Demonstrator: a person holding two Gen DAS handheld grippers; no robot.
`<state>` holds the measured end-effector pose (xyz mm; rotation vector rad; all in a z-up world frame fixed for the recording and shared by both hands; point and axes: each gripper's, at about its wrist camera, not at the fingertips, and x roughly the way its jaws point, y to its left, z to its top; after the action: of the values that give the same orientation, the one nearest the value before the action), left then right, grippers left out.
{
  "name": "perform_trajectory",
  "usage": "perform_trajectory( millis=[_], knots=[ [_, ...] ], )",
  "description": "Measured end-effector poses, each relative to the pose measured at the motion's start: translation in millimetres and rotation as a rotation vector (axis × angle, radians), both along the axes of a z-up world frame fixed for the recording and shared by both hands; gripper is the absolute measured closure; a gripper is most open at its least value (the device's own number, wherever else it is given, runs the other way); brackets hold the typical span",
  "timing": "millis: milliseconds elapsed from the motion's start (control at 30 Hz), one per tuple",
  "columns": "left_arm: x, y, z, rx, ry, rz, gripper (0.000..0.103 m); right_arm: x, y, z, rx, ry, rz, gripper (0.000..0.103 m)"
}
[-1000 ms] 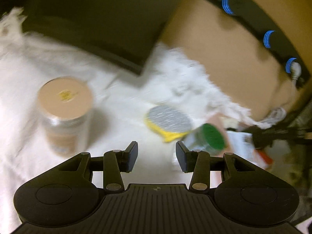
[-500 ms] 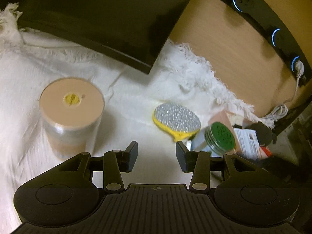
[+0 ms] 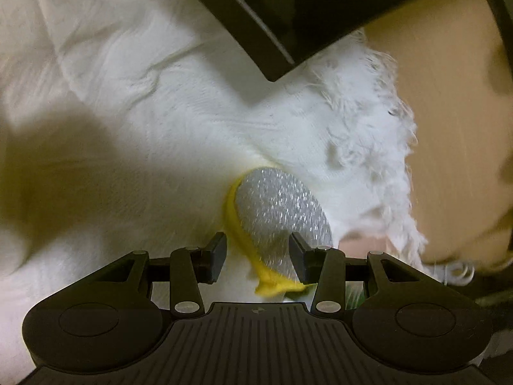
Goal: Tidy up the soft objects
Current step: 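Grasp the yellow-silver sponge with the left gripper while the right gripper reaches the white L-shaped piece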
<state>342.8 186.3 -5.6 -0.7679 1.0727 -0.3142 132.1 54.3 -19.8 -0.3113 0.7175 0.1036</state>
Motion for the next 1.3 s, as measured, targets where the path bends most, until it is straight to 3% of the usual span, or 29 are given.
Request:
perform_trajectory(
  millis=[167,200,267,467,533,633,733,833,900,1033,1167,1233,1300],
  knots=[
    [13,-17,2,0.018,-0.069,-0.030,0.059,2,7,-15,-0.111,-0.057,-0.034,0.050],
    [16,-19,2,0.010,-0.058,-0.042,0.068,4,12,-17,-0.150,-0.067,-0.023,0.053],
    [22,-21,0,-0.013,-0.028,-0.071,0.071,8,23,-24,-0.233,-0.088,0.012,0.062],
    [11,-8,21,-0.002,-0.092,-0.142,0.085,13,50,-48,-0.602,-0.198,0.201,0.063],
    [4,-3,27,-0.012,-0.101,-0.161,0.086,13,51,-56,-0.692,-0.201,0.256,0.067],
    [-10,3,37,-0.002,-0.136,-0.176,0.086,15,49,-63,-0.764,-0.176,0.307,0.082],
    [-24,6,48,0.026,-0.182,-0.195,0.086,15,49,-68,-0.798,-0.174,0.315,0.086],
    [-41,7,61,0.104,-0.245,-0.215,0.086,17,49,-63,-0.773,-0.152,0.307,0.090],
    [-54,13,67,0.134,-0.268,-0.223,0.086,23,47,-51,-0.677,-0.090,0.270,0.097],
    [-84,28,78,0.192,-0.296,-0.230,0.086,24,31,-16,-0.353,0.034,0.165,0.098],
    [-111,40,82,0.230,-0.317,-0.239,0.086,15,0,13,-0.018,0.056,0.074,0.095],
    [-122,43,80,0.287,-0.329,-0.237,0.086,18,-13,20,0.081,0.046,0.012,0.085],
    [-129,45,75,0.311,-0.317,-0.238,0.086,29,-21,21,0.145,0.052,-0.029,0.085]
  ],
)
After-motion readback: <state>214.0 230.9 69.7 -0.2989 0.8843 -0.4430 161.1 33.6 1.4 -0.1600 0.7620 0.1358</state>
